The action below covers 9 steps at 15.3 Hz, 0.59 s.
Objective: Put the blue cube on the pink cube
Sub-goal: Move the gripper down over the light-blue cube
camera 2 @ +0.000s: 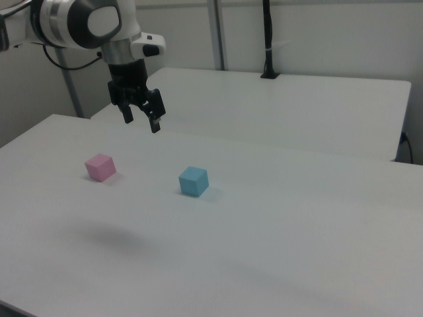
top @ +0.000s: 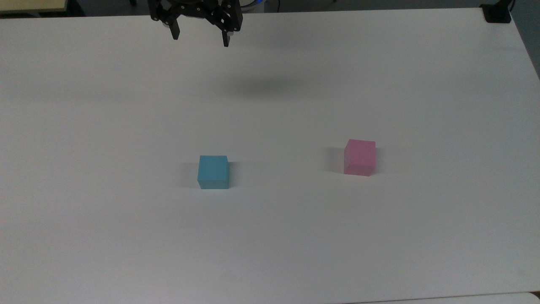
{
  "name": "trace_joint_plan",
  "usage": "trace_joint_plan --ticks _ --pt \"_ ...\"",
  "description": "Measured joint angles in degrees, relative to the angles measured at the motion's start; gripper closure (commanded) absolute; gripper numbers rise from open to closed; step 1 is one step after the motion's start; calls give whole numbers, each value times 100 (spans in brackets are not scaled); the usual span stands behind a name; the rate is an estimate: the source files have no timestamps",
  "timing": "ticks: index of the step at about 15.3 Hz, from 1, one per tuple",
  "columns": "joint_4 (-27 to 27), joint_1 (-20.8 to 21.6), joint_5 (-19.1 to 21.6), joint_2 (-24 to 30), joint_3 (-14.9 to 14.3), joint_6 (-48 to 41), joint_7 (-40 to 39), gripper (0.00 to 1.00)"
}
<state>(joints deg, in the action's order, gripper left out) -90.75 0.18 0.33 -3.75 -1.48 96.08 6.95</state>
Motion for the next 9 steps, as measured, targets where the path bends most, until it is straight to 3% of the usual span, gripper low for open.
trace_joint_plan --ticks 9 --pt "-12 -8 0 0 -22 -130 -1 0"
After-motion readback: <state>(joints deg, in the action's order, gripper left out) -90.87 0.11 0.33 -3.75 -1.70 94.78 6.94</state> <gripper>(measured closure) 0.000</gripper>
